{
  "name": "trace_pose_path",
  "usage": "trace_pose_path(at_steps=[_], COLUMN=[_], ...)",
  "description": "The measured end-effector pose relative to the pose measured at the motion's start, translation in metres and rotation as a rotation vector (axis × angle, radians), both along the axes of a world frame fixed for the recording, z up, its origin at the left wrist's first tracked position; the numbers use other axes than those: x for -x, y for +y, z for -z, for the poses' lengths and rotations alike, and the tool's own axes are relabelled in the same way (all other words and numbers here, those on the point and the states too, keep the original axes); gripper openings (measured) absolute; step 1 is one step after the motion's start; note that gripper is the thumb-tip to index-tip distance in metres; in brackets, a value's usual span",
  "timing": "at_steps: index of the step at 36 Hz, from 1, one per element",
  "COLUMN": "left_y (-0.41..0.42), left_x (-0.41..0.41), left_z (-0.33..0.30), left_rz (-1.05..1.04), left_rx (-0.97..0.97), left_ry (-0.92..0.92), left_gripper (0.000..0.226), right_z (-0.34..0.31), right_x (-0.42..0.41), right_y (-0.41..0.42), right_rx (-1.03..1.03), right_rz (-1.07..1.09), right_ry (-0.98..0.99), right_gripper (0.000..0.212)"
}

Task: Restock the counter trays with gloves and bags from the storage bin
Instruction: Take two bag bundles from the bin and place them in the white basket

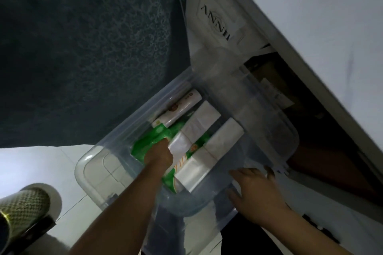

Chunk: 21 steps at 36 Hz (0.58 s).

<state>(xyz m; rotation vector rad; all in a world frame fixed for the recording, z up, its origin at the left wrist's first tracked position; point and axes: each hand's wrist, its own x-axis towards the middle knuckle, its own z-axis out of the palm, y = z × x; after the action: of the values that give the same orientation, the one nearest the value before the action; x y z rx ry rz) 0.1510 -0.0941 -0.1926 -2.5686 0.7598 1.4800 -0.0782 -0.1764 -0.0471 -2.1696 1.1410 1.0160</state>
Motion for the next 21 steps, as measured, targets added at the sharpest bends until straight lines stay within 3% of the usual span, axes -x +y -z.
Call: trace_pose_path(at_steps=[4,6,9,11,15,17,21], left_y=[0.006,0.010,0.019,0.026,0.044,0.055,0.073], left_x=[-0.002,0.000,0.004,0.007,0.016,0.020,0.028], left_z=[-0.023,-0.042,-0.076,-0.100,-0.153,-0.176,-0.207], left_rz=[-0.131,-0.313,-0.535,-0.628,-0.787,-0.810,-0.769], left_rx=[-0.025,-0.026,-0.032,-0.006,0.129,0.194,0.252], left_ry=[0.216,0.382,0.623,0.715,0.811,0.858,0.982], left_gripper=[0.065,0.071,0.065,0.064,0.061,0.058,0.060], right_z=[-0.017,-0.025,-0.032,-0.033,-0.029,-0.030,-0.038], right_x=[-0.006,-0.009,-0.016,-0.021,-0.028,-0.031,-0.032], right_y=[0.002,0.002,0.003,0.004,0.007,0.006,-0.001], right_rx=[-0.017,-0.066,-0.137,-0.203,-0.414,-0.636,-0.971], right_rz=[0.113,0.221,0.469,0.691,1.191,1.402,1.513], right_ry=[-0.112,-0.193,-0.297,-0.319,-0.368,-0.358,-0.459], right_gripper=[0.046,0.041,0.032,0.039,0.035,0.036,0.020])
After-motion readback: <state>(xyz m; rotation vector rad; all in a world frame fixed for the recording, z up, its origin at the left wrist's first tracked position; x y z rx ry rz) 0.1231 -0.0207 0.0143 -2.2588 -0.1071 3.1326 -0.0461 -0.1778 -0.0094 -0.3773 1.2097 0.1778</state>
